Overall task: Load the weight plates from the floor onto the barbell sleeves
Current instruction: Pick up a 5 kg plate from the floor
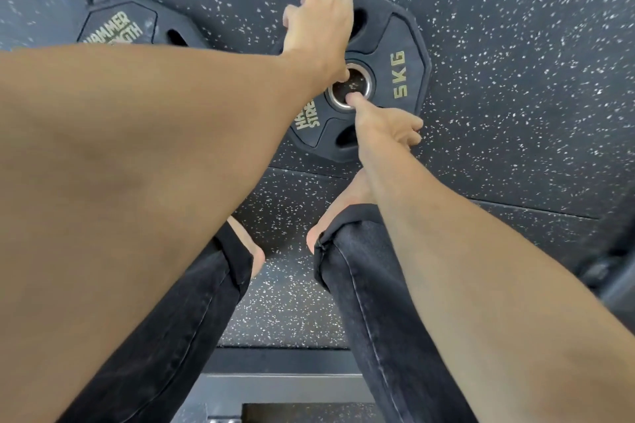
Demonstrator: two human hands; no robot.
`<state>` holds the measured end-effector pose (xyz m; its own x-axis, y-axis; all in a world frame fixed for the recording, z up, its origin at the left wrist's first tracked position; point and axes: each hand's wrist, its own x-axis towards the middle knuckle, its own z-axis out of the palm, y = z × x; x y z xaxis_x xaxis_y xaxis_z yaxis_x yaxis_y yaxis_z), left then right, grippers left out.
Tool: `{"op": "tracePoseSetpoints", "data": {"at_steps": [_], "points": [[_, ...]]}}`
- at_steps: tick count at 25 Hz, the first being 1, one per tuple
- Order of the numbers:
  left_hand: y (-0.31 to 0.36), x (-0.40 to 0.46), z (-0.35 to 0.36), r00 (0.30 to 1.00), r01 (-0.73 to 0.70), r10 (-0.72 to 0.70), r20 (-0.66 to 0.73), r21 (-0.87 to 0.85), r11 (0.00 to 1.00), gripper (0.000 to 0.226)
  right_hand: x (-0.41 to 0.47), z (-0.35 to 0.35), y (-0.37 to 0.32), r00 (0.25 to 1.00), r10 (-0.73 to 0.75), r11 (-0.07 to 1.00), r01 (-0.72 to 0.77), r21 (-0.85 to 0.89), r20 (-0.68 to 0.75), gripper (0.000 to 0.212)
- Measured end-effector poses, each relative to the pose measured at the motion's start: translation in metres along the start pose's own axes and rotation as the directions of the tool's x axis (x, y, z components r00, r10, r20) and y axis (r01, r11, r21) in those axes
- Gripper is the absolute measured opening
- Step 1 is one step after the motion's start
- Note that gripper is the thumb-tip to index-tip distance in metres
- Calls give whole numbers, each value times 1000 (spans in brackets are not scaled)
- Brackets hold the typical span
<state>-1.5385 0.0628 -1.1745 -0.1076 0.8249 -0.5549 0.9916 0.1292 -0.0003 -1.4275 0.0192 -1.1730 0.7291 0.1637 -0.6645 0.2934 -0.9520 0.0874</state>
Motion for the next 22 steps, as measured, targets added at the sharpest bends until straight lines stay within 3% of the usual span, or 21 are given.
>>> {"op": "tracePoseSetpoints", "data": {"at_steps": [3,7,10,14,18,20,22], "points": [[1,-9,-1,997,78,-78,15,-22,997,105,-4,-5,1,999,-44,999,44,-12,7,108],[-15,-37,-8,974,228,-224,46,-153,961,104,-26,-16,2,973,-230,972,230,-49,9,101],[-31,-53,-44,975,220,-223,0,-162,962,110,-54,-33,-1,965,-259,965,260,-21,36,100],[-44,-70,-136,983,37,-49,-176,-70,997,122,-110,-77,-19,971,-212,959,184,215,112,102],[-50,-92,-259,908,-95,116,-403,70,993,118,-177,-149,-57,946,-295,850,195,488,135,113],[-55,-106,-328,831,-149,232,-505,200,968,97,-215,-204,-82,899,-401,777,230,587,179,122],[-65,-123,-403,724,-179,389,-570,389,904,62,-260,-271,-108,787,-607,671,438,598,105,124]]}}
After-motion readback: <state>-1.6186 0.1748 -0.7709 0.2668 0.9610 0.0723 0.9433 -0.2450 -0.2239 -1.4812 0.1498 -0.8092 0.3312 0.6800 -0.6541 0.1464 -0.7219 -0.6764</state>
